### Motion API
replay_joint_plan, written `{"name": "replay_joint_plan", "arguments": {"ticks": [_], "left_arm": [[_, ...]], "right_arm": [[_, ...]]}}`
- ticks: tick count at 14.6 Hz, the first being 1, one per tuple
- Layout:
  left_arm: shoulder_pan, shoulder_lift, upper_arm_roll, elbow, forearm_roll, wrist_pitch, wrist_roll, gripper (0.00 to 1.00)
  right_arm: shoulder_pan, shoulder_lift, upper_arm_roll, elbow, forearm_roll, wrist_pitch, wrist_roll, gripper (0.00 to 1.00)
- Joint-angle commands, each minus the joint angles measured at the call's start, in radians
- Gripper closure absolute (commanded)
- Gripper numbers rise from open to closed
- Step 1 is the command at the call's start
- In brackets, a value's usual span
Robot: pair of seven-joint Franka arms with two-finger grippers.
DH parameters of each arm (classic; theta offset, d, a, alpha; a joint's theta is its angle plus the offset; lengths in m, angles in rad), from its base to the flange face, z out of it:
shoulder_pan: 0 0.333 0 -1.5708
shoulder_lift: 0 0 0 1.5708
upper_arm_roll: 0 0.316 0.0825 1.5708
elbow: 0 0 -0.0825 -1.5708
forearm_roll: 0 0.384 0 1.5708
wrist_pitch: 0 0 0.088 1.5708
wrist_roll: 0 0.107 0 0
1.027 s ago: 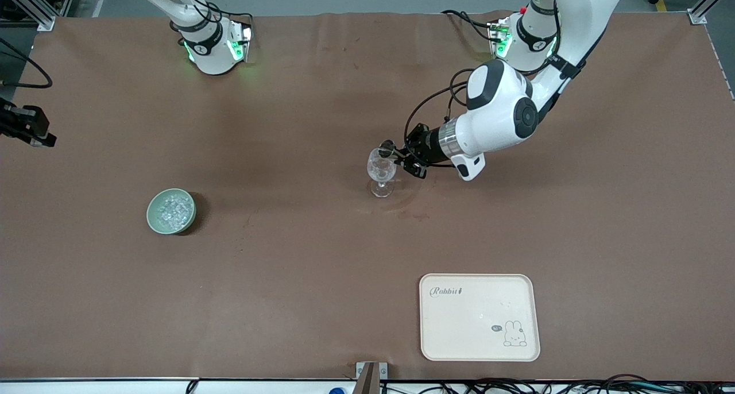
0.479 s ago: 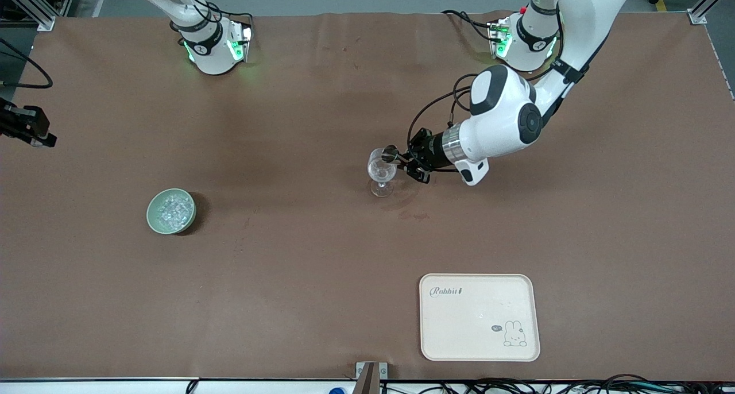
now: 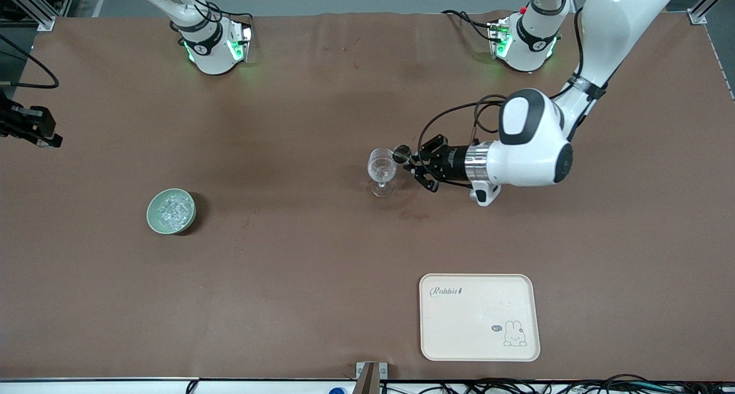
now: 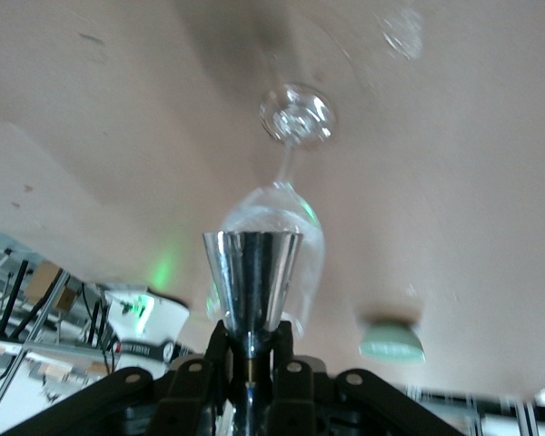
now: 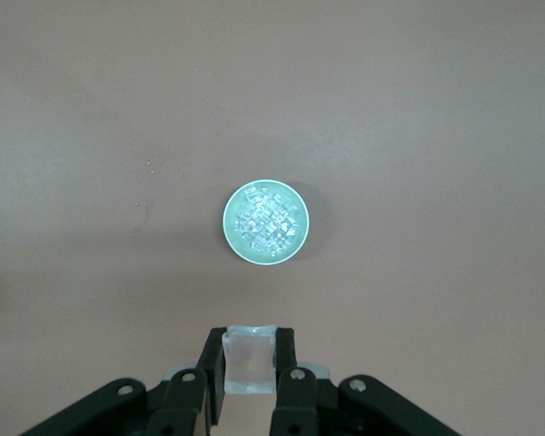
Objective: Pour wine and add ice with both arms
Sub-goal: 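Move the jigger toward the tray while the right gripper brings ice over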
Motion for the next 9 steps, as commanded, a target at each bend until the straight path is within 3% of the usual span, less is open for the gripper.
{"name": "replay_joint_plan", "arguments": {"ticks": [1,7,9], "left_arm": [[0.051,0.050,-0.009,0.071,-0.085,-0.057,0.104,1.00],[0.127,0.266,-0.003,0.304,-0.099,-0.061,0.179,1.00],[0.130,0.317,0.045,0.366,-0.149,-0.057,0.189,0.99]], "right_arm": [[0.076,-0.009,0.003,-0.008,0.006,0.011,0.135,0.92],[0.360,0.041,0.001,-0.006,0.003,0.072,0.487,0.92],[0.463,0.090,0.001,0.005,-0.004,0.128,0.604,0.92]]}}
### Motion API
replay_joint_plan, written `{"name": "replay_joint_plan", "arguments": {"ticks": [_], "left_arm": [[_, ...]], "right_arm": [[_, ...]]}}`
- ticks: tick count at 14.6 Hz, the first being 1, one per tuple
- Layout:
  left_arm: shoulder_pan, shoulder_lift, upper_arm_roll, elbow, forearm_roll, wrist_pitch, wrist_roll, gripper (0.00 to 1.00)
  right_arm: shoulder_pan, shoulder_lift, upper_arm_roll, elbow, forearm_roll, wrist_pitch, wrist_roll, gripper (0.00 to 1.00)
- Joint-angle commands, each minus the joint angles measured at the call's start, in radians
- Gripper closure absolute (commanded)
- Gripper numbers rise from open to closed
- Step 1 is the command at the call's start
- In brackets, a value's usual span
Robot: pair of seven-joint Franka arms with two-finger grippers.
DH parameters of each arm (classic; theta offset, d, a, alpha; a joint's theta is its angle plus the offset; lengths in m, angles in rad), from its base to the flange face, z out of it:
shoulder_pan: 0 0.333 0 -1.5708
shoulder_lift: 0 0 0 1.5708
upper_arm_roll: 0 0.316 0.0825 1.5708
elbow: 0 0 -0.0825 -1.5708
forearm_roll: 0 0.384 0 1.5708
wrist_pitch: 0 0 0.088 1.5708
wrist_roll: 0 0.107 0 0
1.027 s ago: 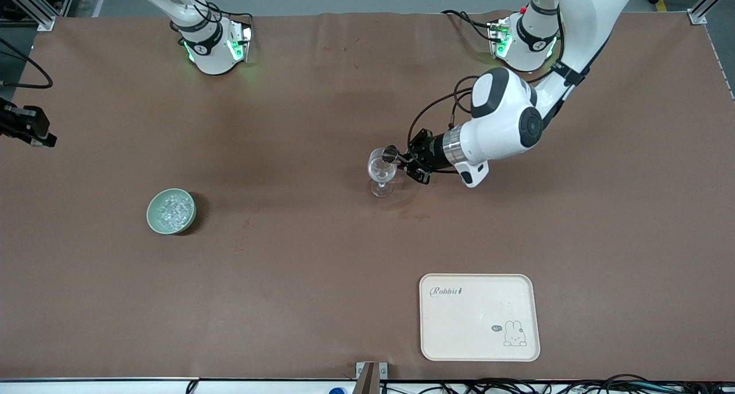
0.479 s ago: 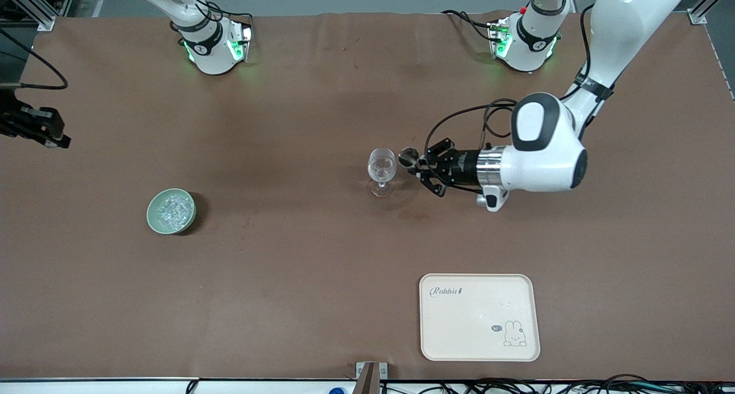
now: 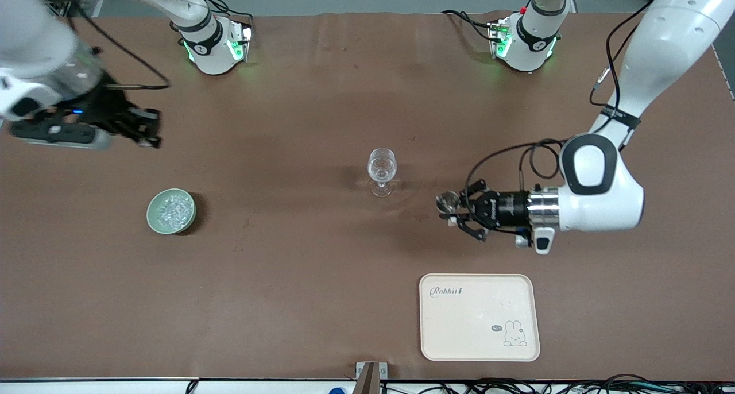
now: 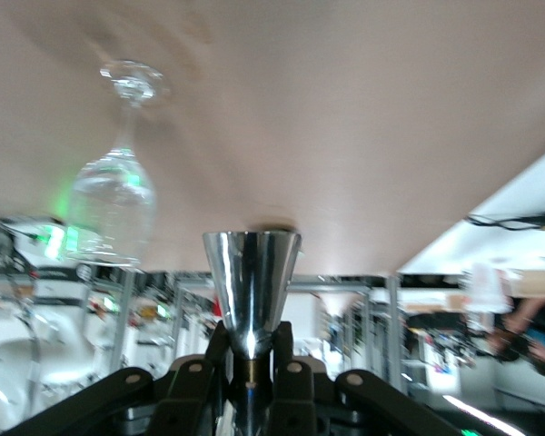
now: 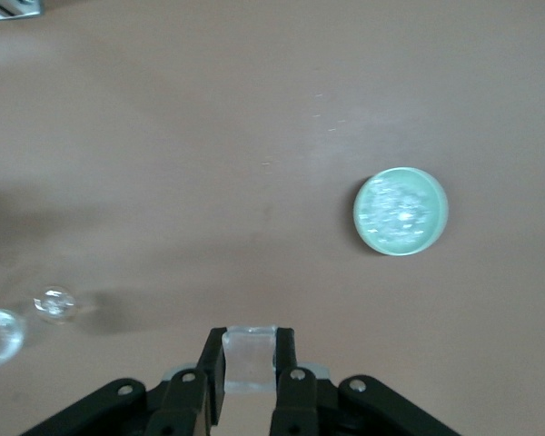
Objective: Pour wine and add ice with both arms
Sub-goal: 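Move the jigger toward the tray while the right gripper brings ice over, then drop the ice into the glass while the left gripper lowers the jigger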
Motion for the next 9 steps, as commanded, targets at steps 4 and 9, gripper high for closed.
{"name": "replay_joint_plan", "arguments": {"ticks": [4,9], "left_arm": [[-0.016,0.233,0.099,0.237,-0.072,-0.015,0.047,1.00],[-0.005,0.352,0.103,0.298,-0.075,0.080,0.080,1.00]], "right_arm": [[0.244,0.188,-0.013,0.084,-0.009,0.096,0.165,0.92],[0.377,0.415,-0.013,0.272,-0.009,0.139,0.323,0.92]]}}
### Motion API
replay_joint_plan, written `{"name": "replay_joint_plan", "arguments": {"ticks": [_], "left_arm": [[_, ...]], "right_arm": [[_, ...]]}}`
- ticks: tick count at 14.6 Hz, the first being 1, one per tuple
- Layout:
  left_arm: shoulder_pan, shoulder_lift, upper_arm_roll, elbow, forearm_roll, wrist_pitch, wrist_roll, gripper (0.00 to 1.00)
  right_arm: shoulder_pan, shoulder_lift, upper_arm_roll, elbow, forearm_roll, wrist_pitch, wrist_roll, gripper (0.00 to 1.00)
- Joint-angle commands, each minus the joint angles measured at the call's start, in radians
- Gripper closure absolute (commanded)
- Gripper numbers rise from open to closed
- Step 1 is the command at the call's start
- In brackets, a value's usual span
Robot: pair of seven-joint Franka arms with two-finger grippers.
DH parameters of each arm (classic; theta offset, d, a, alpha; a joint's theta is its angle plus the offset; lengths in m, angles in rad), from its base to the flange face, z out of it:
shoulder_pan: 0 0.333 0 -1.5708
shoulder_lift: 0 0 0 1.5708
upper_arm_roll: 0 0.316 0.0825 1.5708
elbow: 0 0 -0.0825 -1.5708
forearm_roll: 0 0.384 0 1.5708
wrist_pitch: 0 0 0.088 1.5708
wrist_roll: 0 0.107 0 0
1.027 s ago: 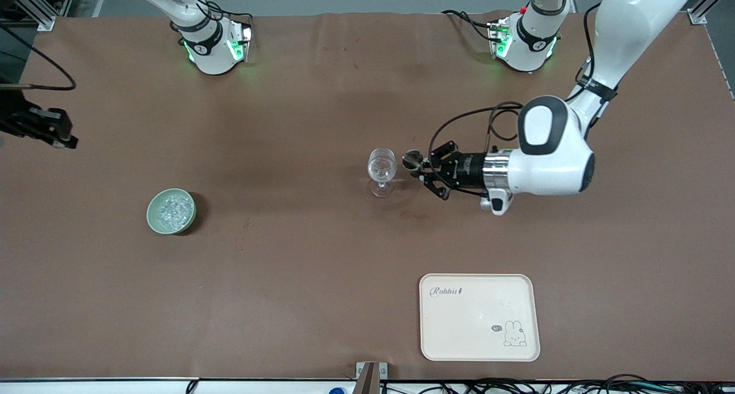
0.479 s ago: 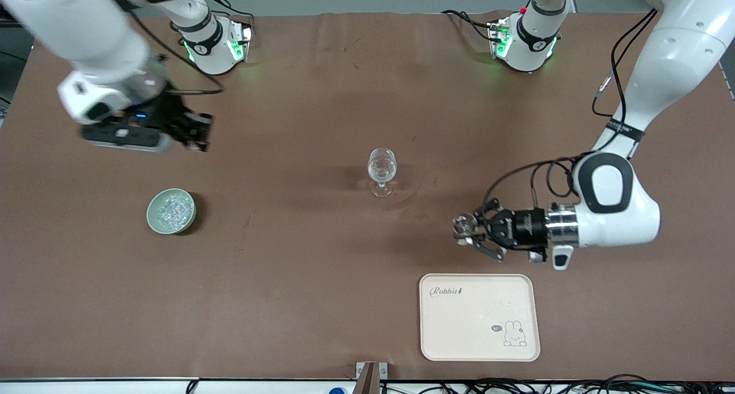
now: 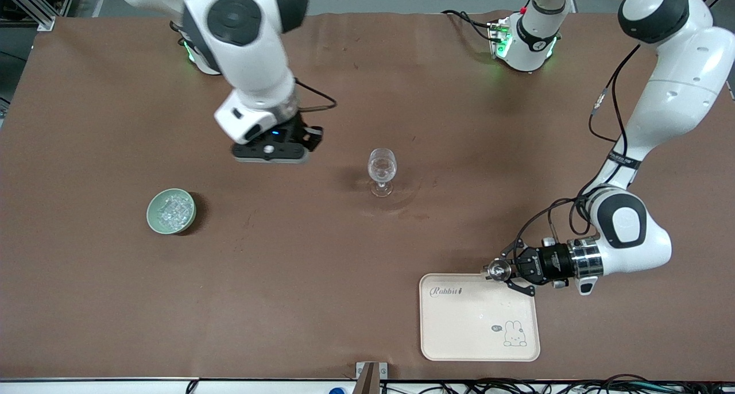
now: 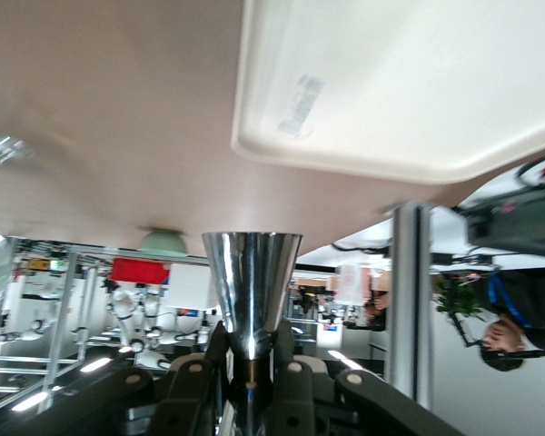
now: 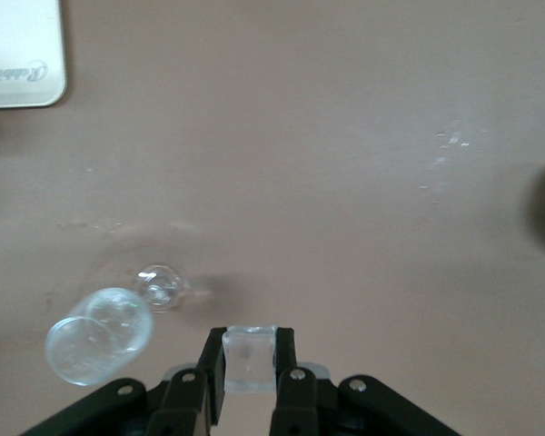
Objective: Pour wine and add ice with both arms
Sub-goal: 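Drop the ice into the glass while the left gripper lowers the jigger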
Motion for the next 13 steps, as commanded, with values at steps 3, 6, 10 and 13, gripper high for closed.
{"name": "replay_joint_plan", "arguments": {"ticks": [3,6,10,13], "left_arm": [[0.010,0.088,-0.004,0.073,-0.066,0.049,0.033,1.00],[0.003,0.157,-0.003,0.136,-0.115,0.078,0.062,1.00],[-0.013,0.185,0.003,0.156,-0.134,0.160,0.078,1.00],[-0.013,0.197,0.008,0.156,-0.134,0.181,0.097,1.00]], "right_arm": [[0.115,0.162,-0.015,0.127,-0.011,0.065,0.129,0.92],[0.138,0.215,-0.015,0.136,-0.011,0.107,0.155,0.92],[0.167,0.253,-0.015,0.160,-0.013,0.105,0.201,0.88],[0.179,0.261,-0.017,0.158,-0.014,0.104,0.202,0.79]]}}
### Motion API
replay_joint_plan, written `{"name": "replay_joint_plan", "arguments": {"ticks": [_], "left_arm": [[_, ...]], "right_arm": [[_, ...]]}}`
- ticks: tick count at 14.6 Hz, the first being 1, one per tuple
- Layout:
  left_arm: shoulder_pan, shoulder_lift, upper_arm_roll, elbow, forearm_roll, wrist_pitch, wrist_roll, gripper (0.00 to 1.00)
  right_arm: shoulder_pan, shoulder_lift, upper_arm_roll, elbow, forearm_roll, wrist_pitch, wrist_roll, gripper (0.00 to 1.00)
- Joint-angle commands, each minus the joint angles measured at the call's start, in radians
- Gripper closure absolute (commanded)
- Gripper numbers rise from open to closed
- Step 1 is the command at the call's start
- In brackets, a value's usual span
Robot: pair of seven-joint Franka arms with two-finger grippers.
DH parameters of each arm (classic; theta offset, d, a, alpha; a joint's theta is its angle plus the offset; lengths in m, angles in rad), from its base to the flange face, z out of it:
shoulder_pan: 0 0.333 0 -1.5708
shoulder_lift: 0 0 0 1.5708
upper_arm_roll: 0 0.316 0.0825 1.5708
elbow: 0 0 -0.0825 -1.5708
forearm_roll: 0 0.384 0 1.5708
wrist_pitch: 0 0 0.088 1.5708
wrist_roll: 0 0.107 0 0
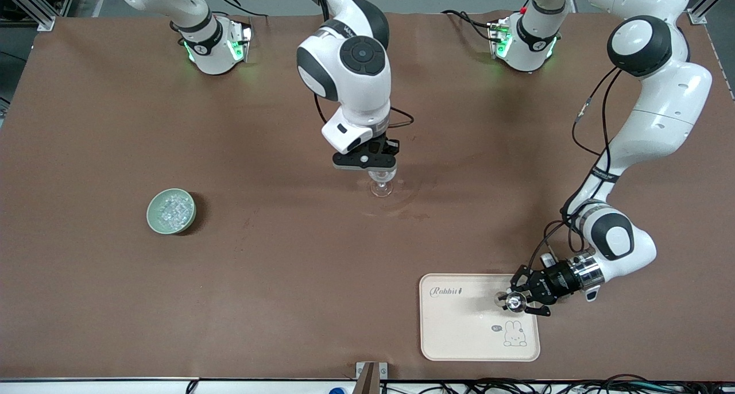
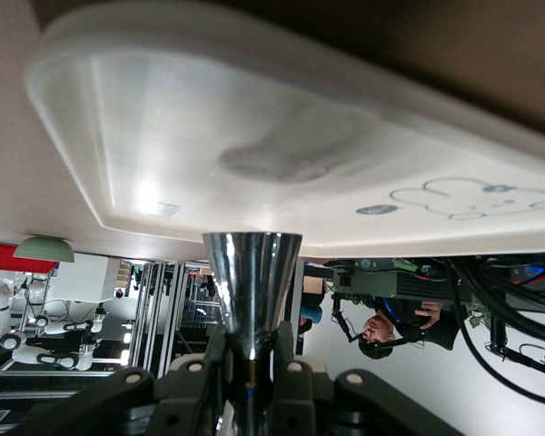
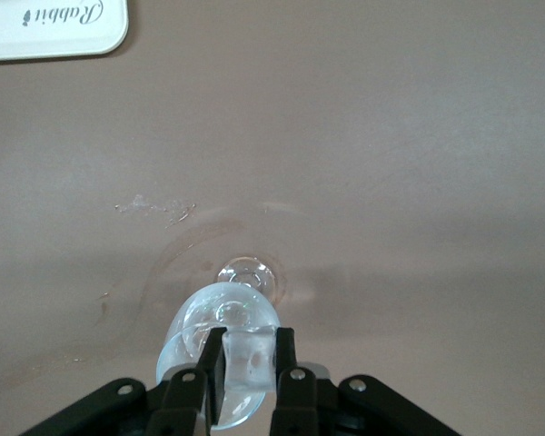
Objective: Pour wine and add ice with both arms
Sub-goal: 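Drop the ice into the glass while the left gripper lowers the jigger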
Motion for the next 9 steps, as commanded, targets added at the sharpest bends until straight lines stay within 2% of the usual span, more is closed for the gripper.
{"name": "replay_joint_plan", "arguments": {"ticks": [1,3,4,5,6,7,8,9], "left_arm": [[-0.015,0.022,0.002,0.031,-0.025,0.029,0.044,1.00],[-0.015,0.032,0.002,0.030,-0.025,0.038,0.054,0.98],[-0.013,0.032,0.003,0.028,-0.025,0.038,0.064,0.94],[-0.013,0.032,0.005,0.025,-0.025,0.039,0.083,0.92],[-0.013,0.032,0.009,0.022,-0.025,0.039,0.098,0.89],[-0.015,0.032,0.014,0.019,-0.025,0.038,0.104,0.81],[-0.015,0.032,0.016,0.016,-0.025,0.038,0.104,0.66],[-0.015,0.031,0.016,0.016,-0.025,0.038,0.104,0.49]], "right_arm": [[0.037,0.023,-0.014,0.024,-0.018,-0.012,0.027,0.76],[0.054,0.026,-0.012,0.022,-0.044,-0.012,0.044,0.75],[0.059,0.025,-0.012,0.022,-0.046,-0.014,0.055,0.72],[0.059,0.025,-0.012,0.022,-0.046,-0.017,0.055,0.64],[0.059,0.025,-0.012,0.022,-0.048,-0.017,0.055,0.44],[0.057,0.025,-0.014,0.024,-0.049,-0.017,0.053,0.33],[0.056,0.025,-0.016,0.024,-0.051,-0.015,0.050,0.13],[0.056,0.023,-0.016,0.025,-0.061,-0.017,0.049,0.00]]}}
